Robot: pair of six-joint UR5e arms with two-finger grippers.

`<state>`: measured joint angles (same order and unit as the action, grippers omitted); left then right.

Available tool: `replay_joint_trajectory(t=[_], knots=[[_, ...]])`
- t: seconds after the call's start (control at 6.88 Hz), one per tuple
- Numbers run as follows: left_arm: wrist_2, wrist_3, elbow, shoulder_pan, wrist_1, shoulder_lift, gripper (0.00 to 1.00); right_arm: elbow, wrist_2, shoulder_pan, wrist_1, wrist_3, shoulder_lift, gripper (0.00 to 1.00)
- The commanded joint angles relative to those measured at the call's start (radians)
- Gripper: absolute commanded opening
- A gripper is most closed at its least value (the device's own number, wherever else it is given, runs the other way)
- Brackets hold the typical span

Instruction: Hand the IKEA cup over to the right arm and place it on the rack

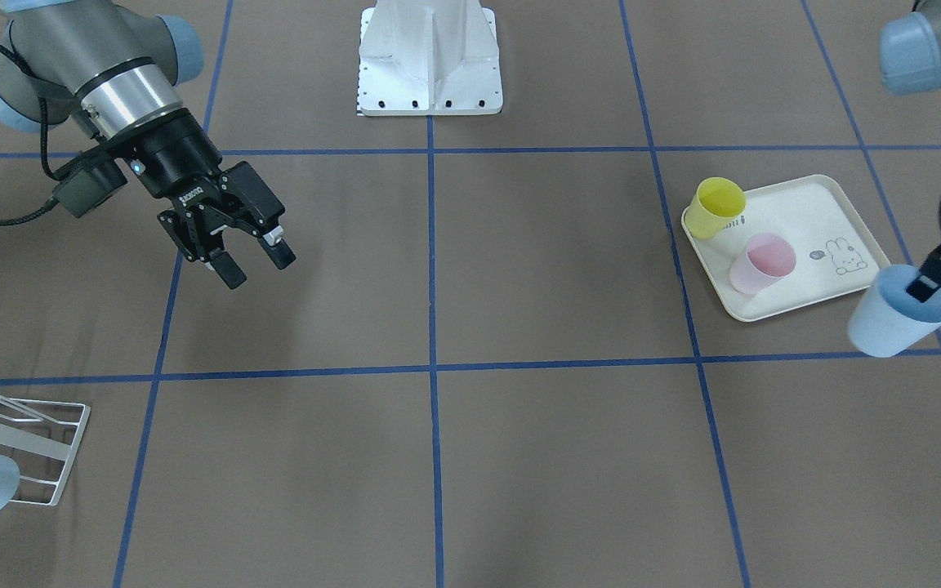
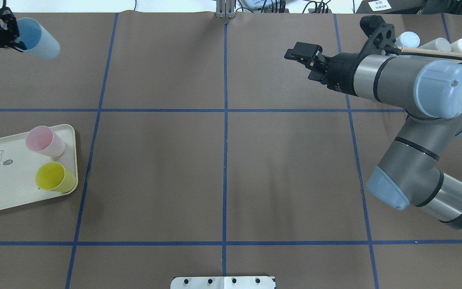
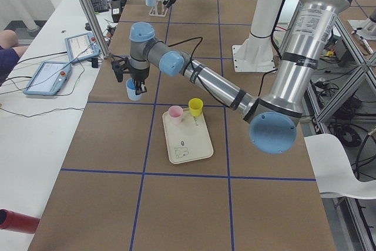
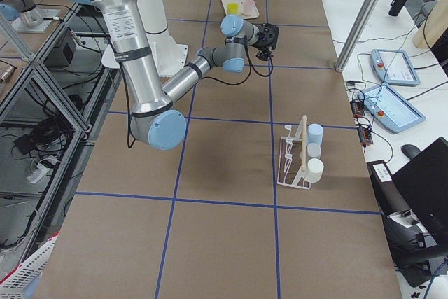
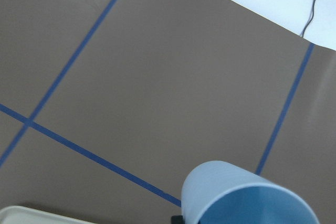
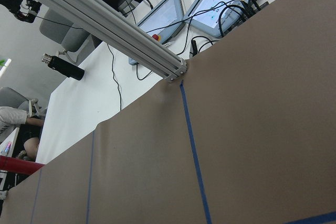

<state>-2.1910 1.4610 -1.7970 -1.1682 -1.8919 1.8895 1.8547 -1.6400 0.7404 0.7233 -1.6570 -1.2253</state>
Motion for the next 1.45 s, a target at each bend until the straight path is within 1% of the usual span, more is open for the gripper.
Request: replay_joint_trajectory(t=[0.0,0.15,0.29,0.44,0.58,0.73,0.87,1.02,1.31], knots=[[0.048,0.424,0.042,0.117,-0.432,0.008,0.0,-0.006,-0.001,-0.004,-0.106,-0.155,0.009,0.99],[0.168,0.599,0.032,0.198,-0.563,0.023,0.0,-0.008,-0.001,-0.006,-0.154,-0.231,0.01,0.99],[0.342,0.768,0.031,0.294,-0.678,0.045,0.0,-0.008,-0.001,-0.007,-0.194,-0.285,0.012,0.99],[0.526,0.871,0.031,0.402,-0.796,0.052,0.0,-0.009,0.0,-0.009,-0.234,-0.325,0.024,0.99],[0.674,0.951,0.041,0.492,-0.941,0.053,0.0,-0.011,0.002,-0.01,-0.242,-0.349,0.045,0.99],[0.794,1.019,0.044,0.563,-1.096,0.06,0.0,-0.009,0.003,-0.012,-0.243,-0.374,0.071,0.99],[0.844,1.045,0.051,0.603,-1.174,0.091,0.0,-0.009,0.005,-0.012,-0.243,-0.407,0.104,0.99],[0.849,1.043,0.063,0.617,-1.174,0.155,0.0,-0.009,0.006,-0.012,-0.243,-0.434,0.134,0.99],[0.919,1.044,0.094,0.631,-1.211,0.174,0.0,-0.012,0.017,-0.019,-0.243,-0.435,0.156,0.99]])
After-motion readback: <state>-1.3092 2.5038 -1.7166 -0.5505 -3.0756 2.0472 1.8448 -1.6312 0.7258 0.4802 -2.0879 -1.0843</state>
